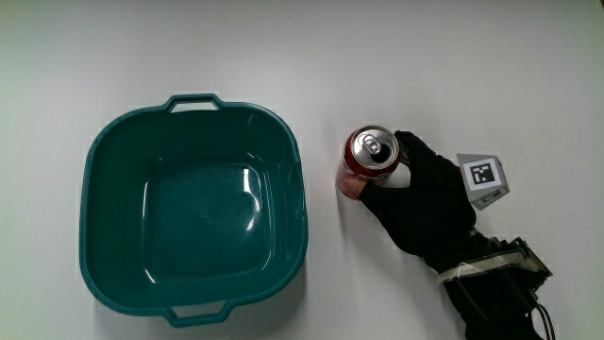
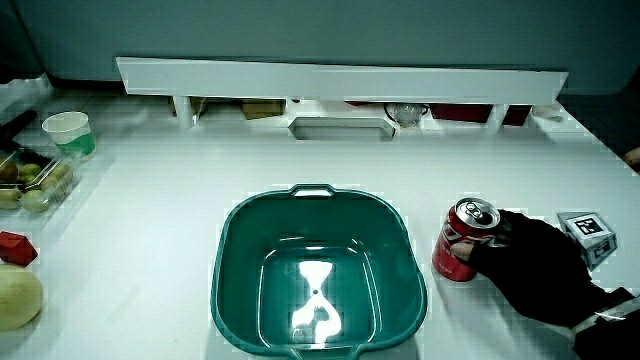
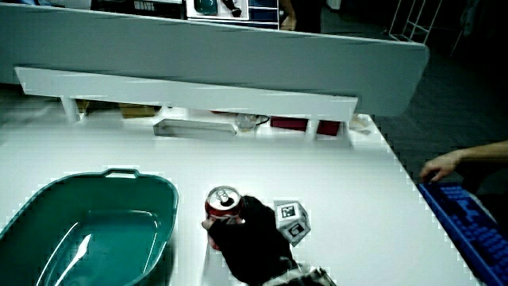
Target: Pick cola from desk
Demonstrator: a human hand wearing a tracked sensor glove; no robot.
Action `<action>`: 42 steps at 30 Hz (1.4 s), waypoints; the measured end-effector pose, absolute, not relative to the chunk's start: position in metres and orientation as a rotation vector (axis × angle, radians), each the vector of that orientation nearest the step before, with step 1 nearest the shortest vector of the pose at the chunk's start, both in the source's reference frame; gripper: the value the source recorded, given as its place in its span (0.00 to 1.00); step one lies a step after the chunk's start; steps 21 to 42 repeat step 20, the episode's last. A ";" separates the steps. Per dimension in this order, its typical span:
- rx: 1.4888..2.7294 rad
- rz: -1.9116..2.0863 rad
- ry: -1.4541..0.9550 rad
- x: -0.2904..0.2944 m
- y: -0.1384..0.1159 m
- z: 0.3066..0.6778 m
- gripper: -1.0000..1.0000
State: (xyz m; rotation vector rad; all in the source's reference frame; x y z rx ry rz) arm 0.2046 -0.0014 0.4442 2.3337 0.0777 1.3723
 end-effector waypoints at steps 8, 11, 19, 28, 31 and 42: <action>2.392 1.310 0.033 0.196 -0.015 0.410 1.00; 2.407 1.305 0.022 0.189 -0.021 0.394 1.00; 2.362 1.404 -0.136 0.142 -0.037 0.366 1.00; 2.296 1.517 -0.194 0.134 -0.038 0.363 1.00; 2.296 1.517 -0.194 0.134 -0.038 0.363 1.00; 2.296 1.517 -0.194 0.134 -0.038 0.363 1.00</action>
